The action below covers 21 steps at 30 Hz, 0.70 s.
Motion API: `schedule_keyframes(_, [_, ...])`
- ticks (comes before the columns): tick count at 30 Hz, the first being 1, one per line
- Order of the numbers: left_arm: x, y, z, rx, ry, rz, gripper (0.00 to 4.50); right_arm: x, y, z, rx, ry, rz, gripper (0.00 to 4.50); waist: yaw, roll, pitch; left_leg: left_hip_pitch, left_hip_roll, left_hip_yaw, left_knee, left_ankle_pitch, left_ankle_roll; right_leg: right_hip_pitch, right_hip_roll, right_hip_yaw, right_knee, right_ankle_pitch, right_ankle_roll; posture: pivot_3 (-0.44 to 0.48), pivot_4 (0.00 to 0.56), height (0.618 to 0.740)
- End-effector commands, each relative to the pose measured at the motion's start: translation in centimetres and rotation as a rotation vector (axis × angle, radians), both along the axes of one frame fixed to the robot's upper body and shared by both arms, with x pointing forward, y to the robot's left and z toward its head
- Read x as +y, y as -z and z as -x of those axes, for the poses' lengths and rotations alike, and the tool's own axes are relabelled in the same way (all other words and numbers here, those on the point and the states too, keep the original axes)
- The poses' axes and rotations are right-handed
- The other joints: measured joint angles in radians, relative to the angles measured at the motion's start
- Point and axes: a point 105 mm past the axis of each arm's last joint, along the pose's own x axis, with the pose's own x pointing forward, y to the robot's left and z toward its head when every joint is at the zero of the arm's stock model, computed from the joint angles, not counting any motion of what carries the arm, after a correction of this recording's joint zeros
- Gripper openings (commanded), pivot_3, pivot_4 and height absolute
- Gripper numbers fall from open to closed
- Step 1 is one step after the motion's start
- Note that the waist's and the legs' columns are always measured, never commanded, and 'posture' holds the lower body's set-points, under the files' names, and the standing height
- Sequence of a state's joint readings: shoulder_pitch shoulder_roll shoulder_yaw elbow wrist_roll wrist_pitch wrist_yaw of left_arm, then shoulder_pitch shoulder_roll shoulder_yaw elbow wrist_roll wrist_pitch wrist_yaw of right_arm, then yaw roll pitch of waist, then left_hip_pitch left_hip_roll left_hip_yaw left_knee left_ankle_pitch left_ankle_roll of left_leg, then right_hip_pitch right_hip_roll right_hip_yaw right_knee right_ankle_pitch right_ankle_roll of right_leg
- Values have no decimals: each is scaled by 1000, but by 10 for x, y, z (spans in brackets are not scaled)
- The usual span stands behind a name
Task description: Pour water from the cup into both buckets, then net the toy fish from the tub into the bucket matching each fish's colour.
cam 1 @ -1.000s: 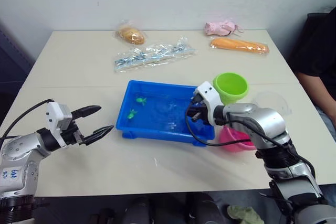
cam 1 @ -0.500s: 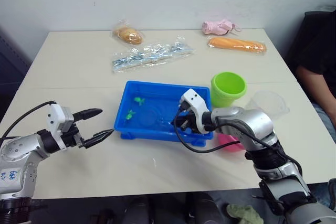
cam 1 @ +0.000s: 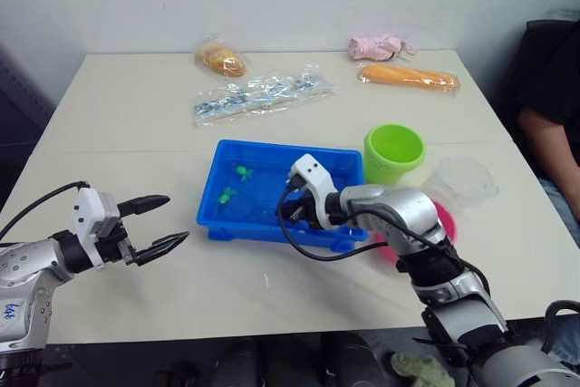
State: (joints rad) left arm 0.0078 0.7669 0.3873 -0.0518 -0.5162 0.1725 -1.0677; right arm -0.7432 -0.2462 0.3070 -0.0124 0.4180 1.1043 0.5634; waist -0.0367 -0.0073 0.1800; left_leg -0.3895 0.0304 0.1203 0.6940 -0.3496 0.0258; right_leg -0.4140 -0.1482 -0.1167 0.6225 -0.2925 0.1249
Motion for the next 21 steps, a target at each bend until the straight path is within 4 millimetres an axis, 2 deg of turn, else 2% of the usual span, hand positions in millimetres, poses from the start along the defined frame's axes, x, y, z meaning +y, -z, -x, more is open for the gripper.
schedule_keyframes(1, [3,-12,0,-42,4,-15,4474,9,-24,3,-71,-56,-89,0,-4,0,0,0,0,0,0,0,0,0,0,0,0,0,0,0,150,740])
schedule_keyframes(14, [2,-11,-5,-50,30,-18,4474,-23,-36,15,-66,-86,-128,0,-7,0,0,0,0,0,-1,0,0,0,0,0,0,0,0,0,150,740])
schedule_keyframes(21, [-17,-15,-12,-49,121,6,4474,-61,-45,28,-63,-49,-138,0,10,0,0,0,-1,0,-1,0,0,0,0,0,-1,0,0,0,150,740])
